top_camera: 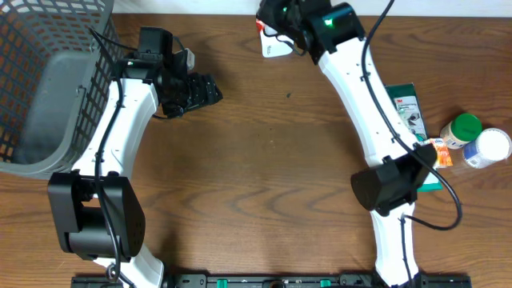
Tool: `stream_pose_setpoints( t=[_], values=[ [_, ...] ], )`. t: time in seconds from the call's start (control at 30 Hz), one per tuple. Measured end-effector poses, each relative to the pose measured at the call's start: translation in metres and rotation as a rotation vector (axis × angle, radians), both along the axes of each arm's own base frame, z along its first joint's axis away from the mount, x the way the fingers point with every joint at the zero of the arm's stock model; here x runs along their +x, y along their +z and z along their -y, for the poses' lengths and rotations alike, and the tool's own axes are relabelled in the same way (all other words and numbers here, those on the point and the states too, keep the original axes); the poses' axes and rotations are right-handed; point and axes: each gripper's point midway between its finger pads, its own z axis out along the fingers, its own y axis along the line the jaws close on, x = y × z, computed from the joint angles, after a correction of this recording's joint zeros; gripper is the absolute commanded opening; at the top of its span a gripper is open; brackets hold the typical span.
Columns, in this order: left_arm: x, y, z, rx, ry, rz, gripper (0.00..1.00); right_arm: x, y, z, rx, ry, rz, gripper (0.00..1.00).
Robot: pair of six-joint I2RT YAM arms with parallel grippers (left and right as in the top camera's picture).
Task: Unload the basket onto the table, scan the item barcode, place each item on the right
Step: 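Carry the red stick right toward the glove package with the right gripper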
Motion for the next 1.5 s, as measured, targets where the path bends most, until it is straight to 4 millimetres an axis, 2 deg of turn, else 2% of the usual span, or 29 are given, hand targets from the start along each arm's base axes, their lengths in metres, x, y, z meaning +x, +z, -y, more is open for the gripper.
stream_pose_setpoints(
  t=[0.17, 0.3, 0.5, 0.6, 0.77, 1.23, 1.5],
  values=[
    [0.0, 0.0, 0.0, -0.001, 0.002, -0.001, 0.85, 0.029, -0.04, -0.013, 0.085, -0.075, -0.026, 0.01],
    [0.0, 0.0, 0.0, 0.0, 0.002, -0.001, 0.85, 0.046, -0.087, -0.02, 0.129, -0.133, -0.082, 0.01],
    [0.0, 0.0, 0.0, 0.0, 0.002, -0.001, 0.85, 0.058, -0.146, -0.024, 0.164, -0.196, -0.157, 0.01],
    [0.0, 0.0, 0.0, 0.0, 0.002, -0.001, 0.85, 0.063, -0.162, -0.025, 0.178, -0.212, -0.166, 0.01],
    [0.0, 0.0, 0.0, 0.0, 0.002, -0.001, 0.85, 0.068, -0.168, -0.025, 0.192, -0.228, -0.158, 0.01],
    [0.0, 0.0, 0.0, 0.0, 0.002, -0.001, 0.85, 0.087, -0.16, -0.021, 0.199, -0.273, -0.052, 0.01],
    [0.0, 0.0, 0.0, 0.0, 0.002, -0.001, 0.85, 0.085, -0.177, -0.031, 0.181, -0.268, -0.054, 0.01]
  ],
)
